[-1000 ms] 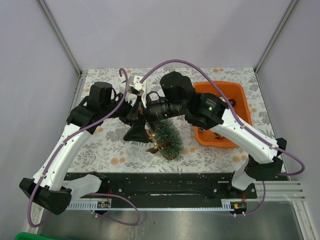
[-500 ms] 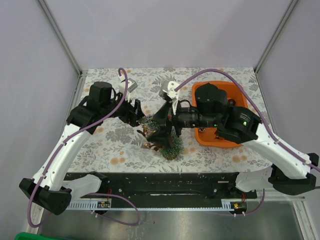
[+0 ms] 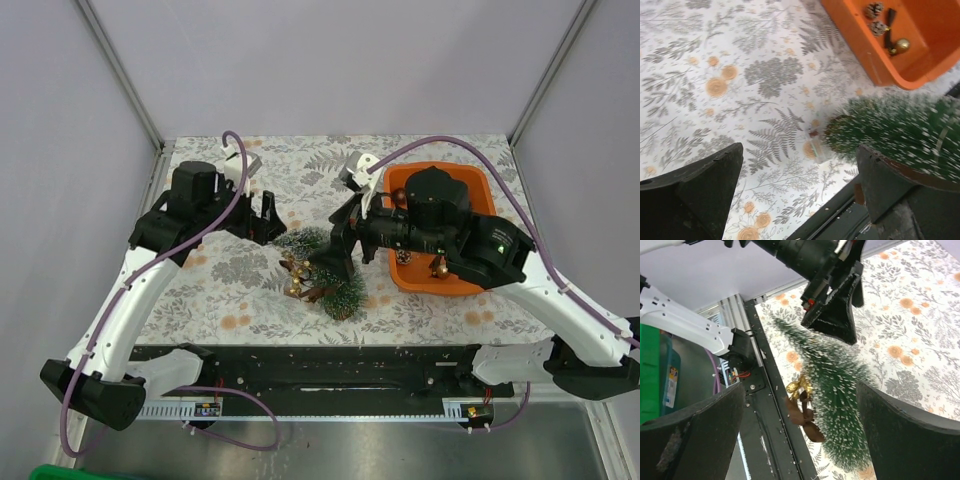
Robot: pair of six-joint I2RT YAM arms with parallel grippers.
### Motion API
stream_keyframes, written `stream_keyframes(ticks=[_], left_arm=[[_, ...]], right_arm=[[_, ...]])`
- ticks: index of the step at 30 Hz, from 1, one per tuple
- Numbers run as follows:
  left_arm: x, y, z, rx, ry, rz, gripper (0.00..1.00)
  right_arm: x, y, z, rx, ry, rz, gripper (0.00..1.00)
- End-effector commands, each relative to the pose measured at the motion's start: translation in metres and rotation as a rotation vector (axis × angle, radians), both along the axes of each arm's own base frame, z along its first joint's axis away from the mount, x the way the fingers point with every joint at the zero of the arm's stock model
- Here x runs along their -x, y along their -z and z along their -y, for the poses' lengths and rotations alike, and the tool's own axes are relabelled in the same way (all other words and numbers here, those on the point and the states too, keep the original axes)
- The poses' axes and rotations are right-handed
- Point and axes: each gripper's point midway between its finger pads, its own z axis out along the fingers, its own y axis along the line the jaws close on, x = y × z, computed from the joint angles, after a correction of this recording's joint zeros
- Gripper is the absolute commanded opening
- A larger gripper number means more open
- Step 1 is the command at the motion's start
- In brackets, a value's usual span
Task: Decorate the small christmas tree
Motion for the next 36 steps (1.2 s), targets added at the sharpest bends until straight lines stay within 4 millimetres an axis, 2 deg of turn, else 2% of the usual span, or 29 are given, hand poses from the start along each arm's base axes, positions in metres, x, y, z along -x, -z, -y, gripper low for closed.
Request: stream_keyframes(ticks=[1,14,19,24,26,29,32,36], left_arm=[[-0.019,-0.017,-0.028,-0.055,-0.145,0.095,0.99],[-0.037,-0.019,-0.065,-0.191,-0.288,0.131,0.99],[-0.049,-0.028,-0.075,-0.193,-0.332,0.13,0.99],[-0.057,-0.043,-0.077,-0.165,-0.336,0.135,0.99],[-0.058,-0.048,-0.078,-0.158,-0.327,0.136,0.99],[-0.057,-0.043,-0.08,-0.143,-0.317,0.11,0.99],[-0.055,-0.035,-0.078,-0.154,-0.274,0.102,0.99],[-0.054,-0.024,-0.072,-0.157,-0.224,0.08,0.99]], right_arm=[[-0.01,-0.029,0.026,-0.069,0.103,0.07,0.99],[-0.05,-0.066,0.083,-0.125,0.442,0.138,0.99],[-0.1,-0.062,0.12,-0.11,0.693,0.083,0.99],[-0.184,-0.048,0.17,-0.157,0.902,-0.054,0.99],[-0.22,-0.032,0.199,-0.176,1.022,-0.123,0.99],[-0.263,0.018,0.263,-0.181,1.283,-0.262,0.99],[-0.276,0.09,0.302,-0.136,1.446,-0.426,0.93],[-0.272,0.181,0.31,0.007,1.518,-0.591,0.88]])
